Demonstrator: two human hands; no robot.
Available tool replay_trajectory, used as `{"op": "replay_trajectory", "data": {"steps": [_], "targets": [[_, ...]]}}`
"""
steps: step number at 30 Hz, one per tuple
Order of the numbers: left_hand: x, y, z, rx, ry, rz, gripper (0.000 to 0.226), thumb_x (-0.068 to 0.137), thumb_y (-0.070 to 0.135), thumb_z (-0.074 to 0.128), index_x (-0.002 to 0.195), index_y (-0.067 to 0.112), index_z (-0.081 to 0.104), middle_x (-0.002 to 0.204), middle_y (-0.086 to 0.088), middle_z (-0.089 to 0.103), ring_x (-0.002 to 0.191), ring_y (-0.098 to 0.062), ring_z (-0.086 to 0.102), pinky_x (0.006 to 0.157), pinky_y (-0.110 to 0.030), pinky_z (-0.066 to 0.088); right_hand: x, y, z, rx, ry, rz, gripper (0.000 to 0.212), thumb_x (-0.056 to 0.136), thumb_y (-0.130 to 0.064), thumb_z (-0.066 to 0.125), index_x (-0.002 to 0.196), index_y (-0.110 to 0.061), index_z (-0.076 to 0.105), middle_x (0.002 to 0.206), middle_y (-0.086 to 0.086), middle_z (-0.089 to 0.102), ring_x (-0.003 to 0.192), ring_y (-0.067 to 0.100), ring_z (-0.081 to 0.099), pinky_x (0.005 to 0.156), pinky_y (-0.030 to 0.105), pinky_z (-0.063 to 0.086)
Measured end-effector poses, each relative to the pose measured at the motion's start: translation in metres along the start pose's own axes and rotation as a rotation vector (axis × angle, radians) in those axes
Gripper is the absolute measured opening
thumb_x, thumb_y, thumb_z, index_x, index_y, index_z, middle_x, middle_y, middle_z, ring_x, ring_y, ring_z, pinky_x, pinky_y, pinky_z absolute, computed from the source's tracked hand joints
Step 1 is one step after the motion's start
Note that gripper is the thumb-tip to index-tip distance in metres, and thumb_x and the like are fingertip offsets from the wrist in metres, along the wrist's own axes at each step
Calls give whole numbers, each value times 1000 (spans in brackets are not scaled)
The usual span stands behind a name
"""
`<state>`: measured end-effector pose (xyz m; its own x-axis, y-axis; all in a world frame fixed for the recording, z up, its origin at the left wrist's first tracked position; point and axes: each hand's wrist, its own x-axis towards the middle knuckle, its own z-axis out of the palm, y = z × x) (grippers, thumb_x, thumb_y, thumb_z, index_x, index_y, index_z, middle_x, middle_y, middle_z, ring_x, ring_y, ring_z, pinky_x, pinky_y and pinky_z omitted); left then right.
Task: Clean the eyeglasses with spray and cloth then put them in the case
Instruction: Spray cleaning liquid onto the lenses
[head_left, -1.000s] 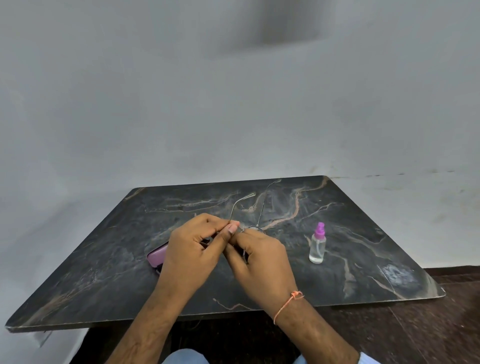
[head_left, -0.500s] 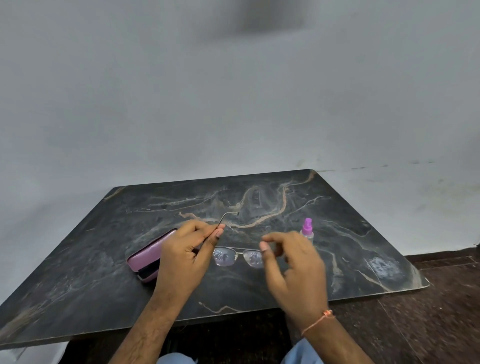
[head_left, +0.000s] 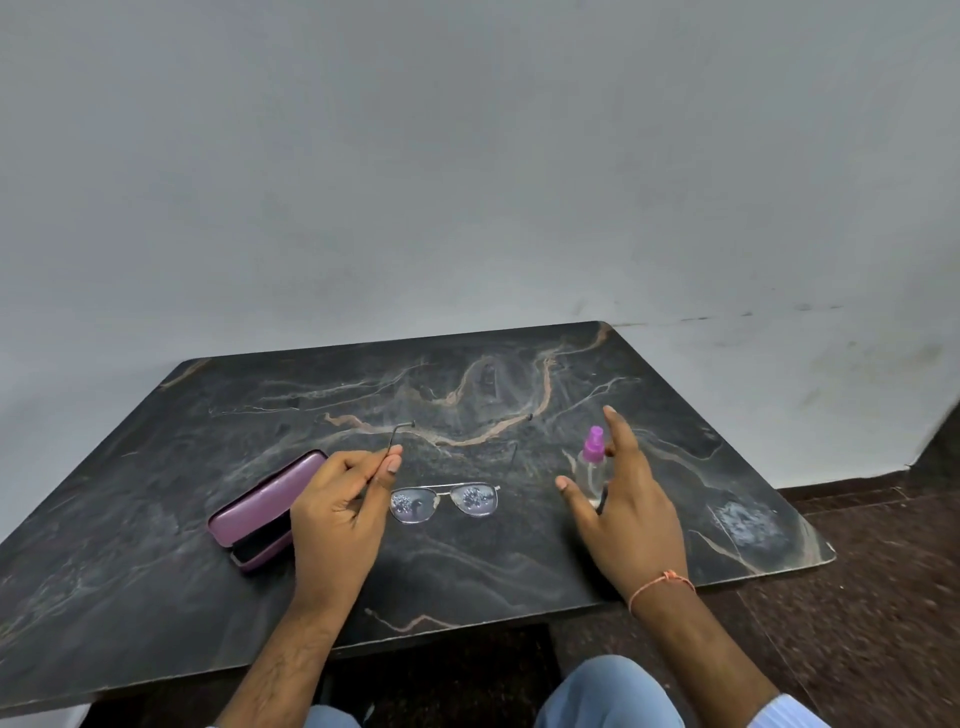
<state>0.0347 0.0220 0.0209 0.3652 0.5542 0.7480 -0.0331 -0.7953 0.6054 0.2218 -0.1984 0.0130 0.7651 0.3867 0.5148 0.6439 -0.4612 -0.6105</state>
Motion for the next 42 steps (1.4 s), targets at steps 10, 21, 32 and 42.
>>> {"op": "replay_trajectory", "data": {"steps": [10, 21, 32, 42], "targets": [[0, -16, 5, -67, 49, -122, 14, 102, 21, 73, 112, 19, 83, 89, 7, 73, 73, -21, 74, 64, -51, 64, -10, -11, 2, 211, -122, -46, 74, 105, -31, 57, 157, -55, 11, 109, -9, 75, 91, 14, 72, 80, 41, 56], [3, -10, 4, -21, 37, -72, 13, 101, 11, 77, 109, 12, 86, 90, 8, 72, 81, -12, 72, 71, -26, 60, 5, -59, 50, 323, -266, -206, 58, 105, -21, 58, 150, -56, 44, 64, 0, 56, 61, 13, 52, 65, 34, 47], [3, -13, 4, -61, 72, -96, 15, 102, 12, 77, 113, 11, 86, 90, 6, 73, 81, -14, 73, 71, -29, 61, 7, -72, 54, 42, -304, -227, 45, 101, -42, 56, 143, -56, 45, 58, -8, 57, 60, 9, 60, 57, 27, 43], [2, -16, 4, -67, 119, -74, 17, 102, 11, 76, 116, 10, 85, 92, 4, 73, 82, -17, 73, 69, -35, 61, 5, -69, 55, 50, -286, -181, 46, 95, -31, 59, 137, -49, 52, 54, -10, 56, 54, 7, 57, 56, 29, 42]]}}
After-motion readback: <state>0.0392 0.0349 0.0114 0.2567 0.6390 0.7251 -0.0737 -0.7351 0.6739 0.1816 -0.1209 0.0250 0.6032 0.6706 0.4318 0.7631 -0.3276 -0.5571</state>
